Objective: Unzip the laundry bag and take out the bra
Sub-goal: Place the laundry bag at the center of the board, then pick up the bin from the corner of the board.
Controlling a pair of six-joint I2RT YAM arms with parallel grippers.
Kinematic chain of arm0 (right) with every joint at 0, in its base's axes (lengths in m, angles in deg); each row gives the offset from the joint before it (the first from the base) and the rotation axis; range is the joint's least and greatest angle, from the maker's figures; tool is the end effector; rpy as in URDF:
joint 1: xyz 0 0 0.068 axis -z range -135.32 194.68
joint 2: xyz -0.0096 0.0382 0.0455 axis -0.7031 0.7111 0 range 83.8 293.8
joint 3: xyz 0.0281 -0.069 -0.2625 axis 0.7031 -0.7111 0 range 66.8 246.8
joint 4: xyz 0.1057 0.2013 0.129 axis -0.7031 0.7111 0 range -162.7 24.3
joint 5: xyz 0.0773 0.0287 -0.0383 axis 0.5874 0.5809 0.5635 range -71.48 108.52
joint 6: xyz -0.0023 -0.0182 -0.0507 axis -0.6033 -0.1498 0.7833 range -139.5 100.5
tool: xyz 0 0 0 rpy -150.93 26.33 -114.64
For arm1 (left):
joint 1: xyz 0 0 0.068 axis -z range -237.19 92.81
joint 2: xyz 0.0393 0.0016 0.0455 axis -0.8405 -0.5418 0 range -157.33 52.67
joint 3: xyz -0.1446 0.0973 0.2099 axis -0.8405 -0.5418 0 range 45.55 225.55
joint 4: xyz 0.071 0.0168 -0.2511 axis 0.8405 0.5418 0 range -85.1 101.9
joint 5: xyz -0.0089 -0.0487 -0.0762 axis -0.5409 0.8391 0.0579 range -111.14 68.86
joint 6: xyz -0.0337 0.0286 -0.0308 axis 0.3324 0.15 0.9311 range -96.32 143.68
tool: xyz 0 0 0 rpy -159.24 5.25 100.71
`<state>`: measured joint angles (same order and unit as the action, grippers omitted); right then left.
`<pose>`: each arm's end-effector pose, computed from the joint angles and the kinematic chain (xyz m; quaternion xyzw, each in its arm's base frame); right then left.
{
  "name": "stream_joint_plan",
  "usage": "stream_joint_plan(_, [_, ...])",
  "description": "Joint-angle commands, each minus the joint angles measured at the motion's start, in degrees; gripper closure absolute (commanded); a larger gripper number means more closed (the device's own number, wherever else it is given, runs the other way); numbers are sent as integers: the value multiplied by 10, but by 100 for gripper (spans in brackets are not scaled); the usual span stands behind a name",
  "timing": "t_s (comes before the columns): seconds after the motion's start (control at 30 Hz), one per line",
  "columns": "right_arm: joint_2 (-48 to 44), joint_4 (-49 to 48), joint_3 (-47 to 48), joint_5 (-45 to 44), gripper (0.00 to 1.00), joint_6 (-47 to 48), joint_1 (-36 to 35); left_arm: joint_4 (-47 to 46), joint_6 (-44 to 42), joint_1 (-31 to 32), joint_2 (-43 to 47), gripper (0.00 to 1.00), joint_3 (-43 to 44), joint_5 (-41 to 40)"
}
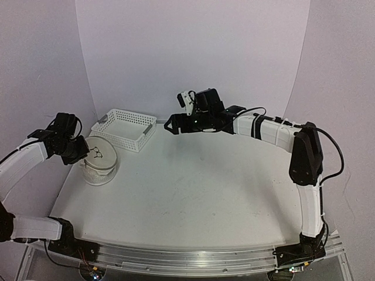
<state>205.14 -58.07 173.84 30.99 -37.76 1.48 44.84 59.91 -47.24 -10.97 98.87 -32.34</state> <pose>0.3627 0.3511 0.2841 -0.2388 0.8241 0.3385 0.3863 0.2220 -0.0319 0.2814 -0.2451 0.9039 -0.0483 0.3471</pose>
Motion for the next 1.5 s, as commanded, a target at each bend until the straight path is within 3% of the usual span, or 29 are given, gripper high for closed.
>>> stream_joint_plan(0.0, [11,-45,42,3,14,9,-6,20,20,-2,30,73,21,-34])
stream_joint_plan(0.33, [-59,-63,-57,-21,13,18,-7,41,6,-2,24,41,143,-23])
stream_joint_plan(0.57, [-158,-69,-152,-51,10,15,-7,32,-28,-2,-66,32,259,56])
stream_joint_plan(0.7, [-221,-77,-212,-67,3,13,-7,10,-25,-3,-116,29,305,105])
stream_joint_plan(0.97, [-339,-85,-326,-136,2,-6,-1,-19,23,-1,-224,2,361,179])
stream_joint_plan(1.07, [-385,-85,-367,-191,2,-28,0,-27,41,-1,-276,1,382,179])
stream_joint_plan(1.33, [-491,-48,-428,-228,2,-64,0,-42,84,-1,-400,0,442,177])
stream_joint_plan(1.47, [-539,-45,-459,-267,2,-72,0,-43,113,-1,-441,3,453,140])
